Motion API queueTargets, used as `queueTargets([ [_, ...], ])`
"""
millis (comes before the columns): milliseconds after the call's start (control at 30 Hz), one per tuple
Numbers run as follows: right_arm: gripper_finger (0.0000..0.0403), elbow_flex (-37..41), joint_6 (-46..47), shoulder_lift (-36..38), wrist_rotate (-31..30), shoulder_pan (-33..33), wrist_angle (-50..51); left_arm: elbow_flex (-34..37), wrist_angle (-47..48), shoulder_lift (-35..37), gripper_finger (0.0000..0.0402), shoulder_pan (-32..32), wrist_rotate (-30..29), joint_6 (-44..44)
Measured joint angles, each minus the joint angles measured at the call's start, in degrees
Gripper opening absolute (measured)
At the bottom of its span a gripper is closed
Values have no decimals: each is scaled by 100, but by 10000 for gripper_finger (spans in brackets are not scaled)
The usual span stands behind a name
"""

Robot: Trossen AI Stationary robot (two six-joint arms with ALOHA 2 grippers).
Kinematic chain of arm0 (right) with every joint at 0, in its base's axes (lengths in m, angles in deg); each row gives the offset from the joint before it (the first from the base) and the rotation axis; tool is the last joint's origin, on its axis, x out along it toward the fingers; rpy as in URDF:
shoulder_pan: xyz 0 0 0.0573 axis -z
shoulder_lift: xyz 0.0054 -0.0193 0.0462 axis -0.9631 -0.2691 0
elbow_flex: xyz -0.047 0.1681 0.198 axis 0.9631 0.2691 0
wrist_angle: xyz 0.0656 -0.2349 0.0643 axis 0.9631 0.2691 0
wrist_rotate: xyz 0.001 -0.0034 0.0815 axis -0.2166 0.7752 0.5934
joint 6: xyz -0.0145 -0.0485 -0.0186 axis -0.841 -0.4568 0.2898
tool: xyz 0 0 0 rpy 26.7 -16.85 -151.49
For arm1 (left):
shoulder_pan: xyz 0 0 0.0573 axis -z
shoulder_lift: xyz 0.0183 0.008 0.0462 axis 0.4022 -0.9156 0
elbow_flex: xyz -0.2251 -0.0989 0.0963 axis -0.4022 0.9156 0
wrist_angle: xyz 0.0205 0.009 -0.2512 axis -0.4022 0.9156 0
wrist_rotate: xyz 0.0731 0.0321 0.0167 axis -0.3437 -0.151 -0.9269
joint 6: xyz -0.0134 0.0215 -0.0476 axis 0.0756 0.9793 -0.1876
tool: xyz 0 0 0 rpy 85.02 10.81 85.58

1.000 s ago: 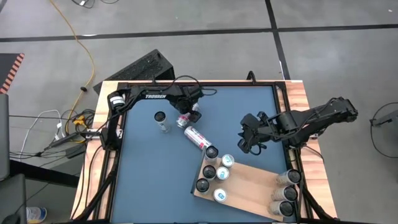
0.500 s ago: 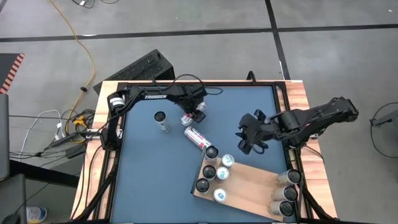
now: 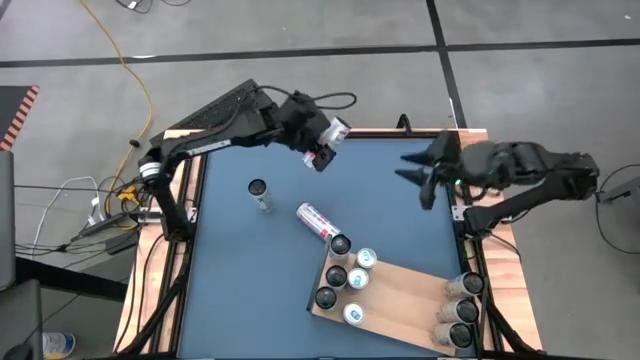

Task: Place canned beverage on shelf
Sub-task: Put the top right white pink soda can on the shelf

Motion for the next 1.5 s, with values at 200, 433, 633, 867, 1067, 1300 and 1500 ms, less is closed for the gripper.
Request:
queueTargets([
  [200,285,-228,-896,-111,78,505,-575,0,-187,339,250,390,-252,900],
  [433,346,-826,-1393,-895,1365,1095,-438,0,-196,356,251,827,-518,1638],
  [633,349,-1567,-1845,-1726,1738,1453,395,0,-263,352,251,1048,-839,1817],
  [867,350,-2088,-2366,-2271,2210,1803,526,0,-283,352,251,1219,-873,1854],
  [1067,350,-2124,-2386,-2352,3012,2134,627,0,-296,350,251,1335,-1106,1976],
  [1300,347,-2134,-2475,-2425,3403,2234,669,0,-329,343,251,1401,-1119,2044],
  [1500,341,-2125,-2481,-2633,3595,2190,796,0,-375,343,251,1401,-1114,2044],
])
